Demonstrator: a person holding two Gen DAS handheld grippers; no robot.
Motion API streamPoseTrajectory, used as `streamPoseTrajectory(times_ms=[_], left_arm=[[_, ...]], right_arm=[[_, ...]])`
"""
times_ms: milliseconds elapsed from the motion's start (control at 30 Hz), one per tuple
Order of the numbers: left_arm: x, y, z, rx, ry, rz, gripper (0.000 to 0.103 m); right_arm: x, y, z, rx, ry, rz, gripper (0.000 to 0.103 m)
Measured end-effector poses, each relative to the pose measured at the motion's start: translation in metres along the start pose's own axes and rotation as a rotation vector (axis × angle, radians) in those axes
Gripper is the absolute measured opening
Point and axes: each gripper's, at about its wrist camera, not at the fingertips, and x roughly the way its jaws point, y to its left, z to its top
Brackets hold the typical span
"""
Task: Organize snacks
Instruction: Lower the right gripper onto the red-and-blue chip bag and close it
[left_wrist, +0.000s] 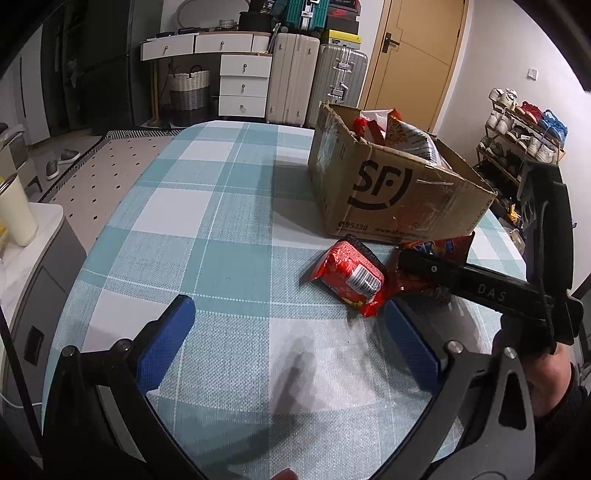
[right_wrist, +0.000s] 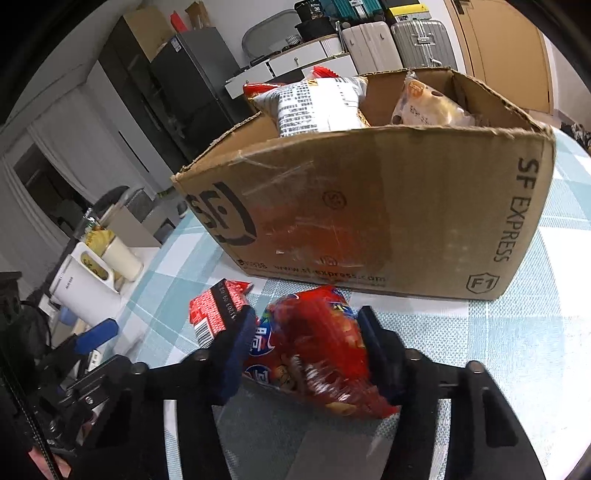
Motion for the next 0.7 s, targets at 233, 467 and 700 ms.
streamPoseTrajectory(times_ms=[233, 467, 700], left_arm=[[-0.005, -0.005, -0.003, 0.007, 0.002, -0.005, 0.102], [-0.012, -0.011, -0.005, 0.020, 0.003, -0.005, 0.102], [-0.016, -0.013, -0.005, 0.021, 0.012, -0.002, 0.102]], right_arm=[[-0.010, 0.002, -0.008, 0.002, -0.028, -0.009, 0.041], [-0.028, -0.002, -0.010, 0.006, -0.050, -0.001, 0.041], [-0.046, 0.000, -0.012, 0.010, -0.078, -0.001, 0.041]])
